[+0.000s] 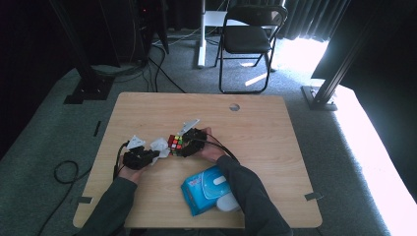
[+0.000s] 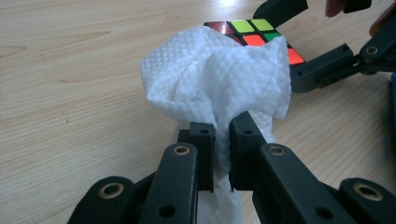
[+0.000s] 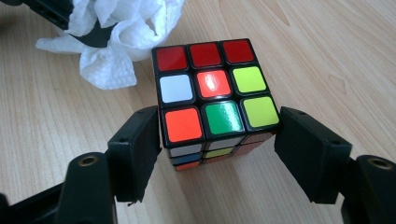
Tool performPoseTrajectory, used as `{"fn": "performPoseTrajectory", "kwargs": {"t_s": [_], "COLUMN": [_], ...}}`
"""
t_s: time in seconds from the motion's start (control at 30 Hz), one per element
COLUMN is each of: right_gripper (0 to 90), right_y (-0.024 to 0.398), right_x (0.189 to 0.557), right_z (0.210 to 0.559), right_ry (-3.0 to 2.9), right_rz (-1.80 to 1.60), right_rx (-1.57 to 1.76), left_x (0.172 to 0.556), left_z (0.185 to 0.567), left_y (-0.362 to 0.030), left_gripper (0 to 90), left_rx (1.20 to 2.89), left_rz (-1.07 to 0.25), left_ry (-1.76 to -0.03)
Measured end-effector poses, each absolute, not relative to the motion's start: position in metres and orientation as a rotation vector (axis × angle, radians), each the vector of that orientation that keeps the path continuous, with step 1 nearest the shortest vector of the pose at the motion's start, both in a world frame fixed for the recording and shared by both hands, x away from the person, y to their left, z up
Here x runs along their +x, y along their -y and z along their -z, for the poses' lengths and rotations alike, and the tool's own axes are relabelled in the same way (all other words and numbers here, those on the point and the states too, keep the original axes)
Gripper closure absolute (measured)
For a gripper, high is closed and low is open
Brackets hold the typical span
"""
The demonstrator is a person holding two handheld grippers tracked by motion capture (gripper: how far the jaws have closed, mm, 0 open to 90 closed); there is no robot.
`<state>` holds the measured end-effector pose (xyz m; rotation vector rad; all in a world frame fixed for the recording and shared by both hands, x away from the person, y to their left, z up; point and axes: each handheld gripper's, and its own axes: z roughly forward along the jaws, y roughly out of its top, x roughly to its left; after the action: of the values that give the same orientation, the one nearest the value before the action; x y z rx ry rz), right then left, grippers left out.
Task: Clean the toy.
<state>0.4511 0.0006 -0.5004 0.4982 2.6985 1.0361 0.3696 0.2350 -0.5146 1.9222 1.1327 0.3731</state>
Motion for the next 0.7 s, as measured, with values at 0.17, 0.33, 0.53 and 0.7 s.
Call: {"fn": "performPoseTrajectory", "kwargs": {"t_s": [0.17,0.33,0.53,0.7], "right_gripper": [25.9,31.1,31.7,28.7], "right_y": [-0.006,-0.006,-0.007,-0.014], "right_x": [0.452,0.452,0.448,0.45], "right_z": [0.504,0.506,0.504,0.506], "right_ry": [-2.697,-2.711,-2.727,-2.715], "right_rz": [-1.019,-1.02,-1.036,-1.023], "right_rx": [0.491,0.485,0.455,0.45], "left_x": [0.371,0.372,0.374,0.374], "left_z": [0.516,0.518,0.52,0.521], "left_y": [-0.233,-0.234,-0.237,-0.234], "left_gripper": [82.6,82.5,82.4,82.4], "left_rx": [1.925,1.923,1.908,1.912], "left_rz": [-0.366,-0.361,-0.359,-0.359], "left_ry": [-1.136,-1.144,-1.175,-1.174]}}
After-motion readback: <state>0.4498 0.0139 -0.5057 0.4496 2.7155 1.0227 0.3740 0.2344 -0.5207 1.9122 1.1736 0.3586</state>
